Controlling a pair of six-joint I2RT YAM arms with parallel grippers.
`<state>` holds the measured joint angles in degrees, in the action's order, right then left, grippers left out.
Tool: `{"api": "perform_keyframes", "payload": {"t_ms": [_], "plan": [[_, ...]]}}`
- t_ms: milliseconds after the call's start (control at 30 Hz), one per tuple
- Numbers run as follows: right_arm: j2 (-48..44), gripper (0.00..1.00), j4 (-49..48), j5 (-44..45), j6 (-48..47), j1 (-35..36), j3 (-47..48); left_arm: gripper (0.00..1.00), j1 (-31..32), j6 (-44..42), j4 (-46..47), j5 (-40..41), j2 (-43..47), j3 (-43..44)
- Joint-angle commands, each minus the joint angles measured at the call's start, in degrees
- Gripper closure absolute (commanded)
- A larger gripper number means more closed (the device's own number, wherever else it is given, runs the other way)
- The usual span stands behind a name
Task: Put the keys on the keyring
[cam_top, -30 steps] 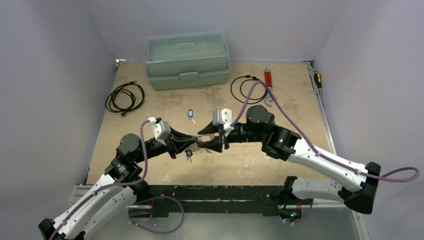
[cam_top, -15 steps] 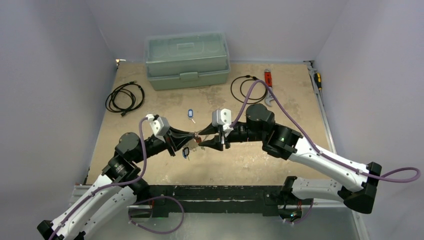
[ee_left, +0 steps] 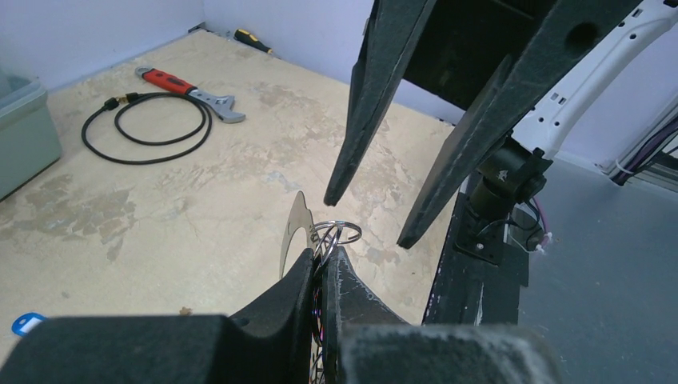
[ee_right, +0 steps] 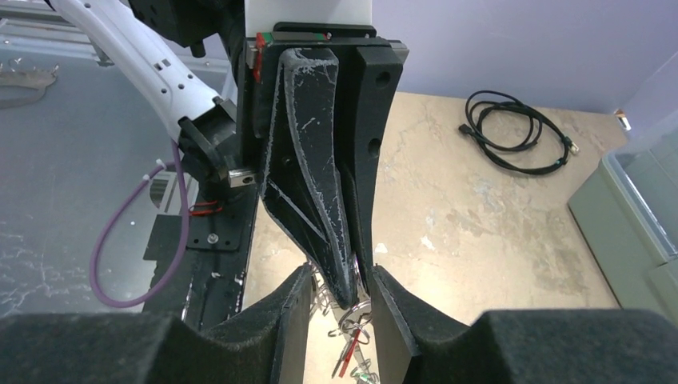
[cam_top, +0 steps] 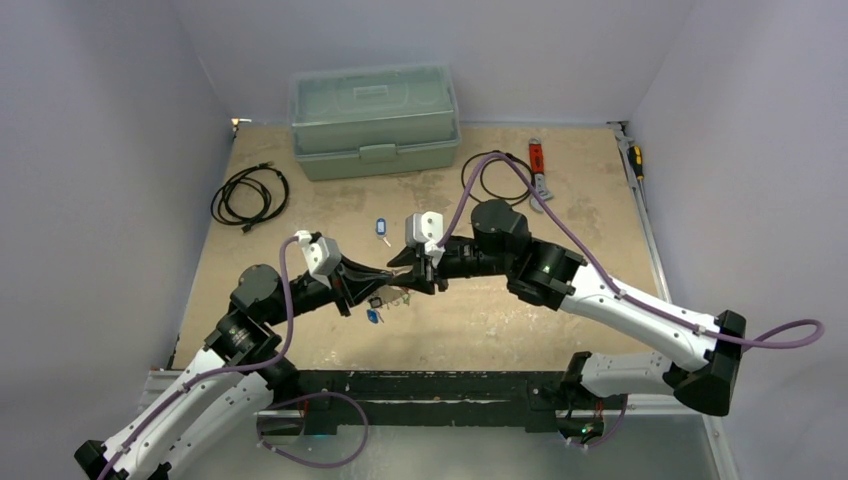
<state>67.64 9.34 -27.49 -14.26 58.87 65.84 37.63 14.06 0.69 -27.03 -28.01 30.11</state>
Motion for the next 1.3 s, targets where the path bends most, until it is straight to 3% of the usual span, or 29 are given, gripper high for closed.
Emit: {"api": "perform_keyframes", "payload": {"t_ms": [0, 467, 1267], "plan": [[0.7, 0.64, -0.1, 0.9, -0.9, 0.4, 3.2, 1.00, -0.2, 0.8, 3.9, -1.7, 0.5, 1.8], [2.5, 0.68, 0.9, 2.7, -1.2, 0.5, 3.4, 1.00, -0.2, 0.7, 3.8, -1.9, 0.6, 1.8], [4.8, 1.00, 8.3, 1.4, -3.8, 0.5, 5.2, 1.00, -0.2, 0.5, 3.6, -1.9, 0.5, 1.8]]}}
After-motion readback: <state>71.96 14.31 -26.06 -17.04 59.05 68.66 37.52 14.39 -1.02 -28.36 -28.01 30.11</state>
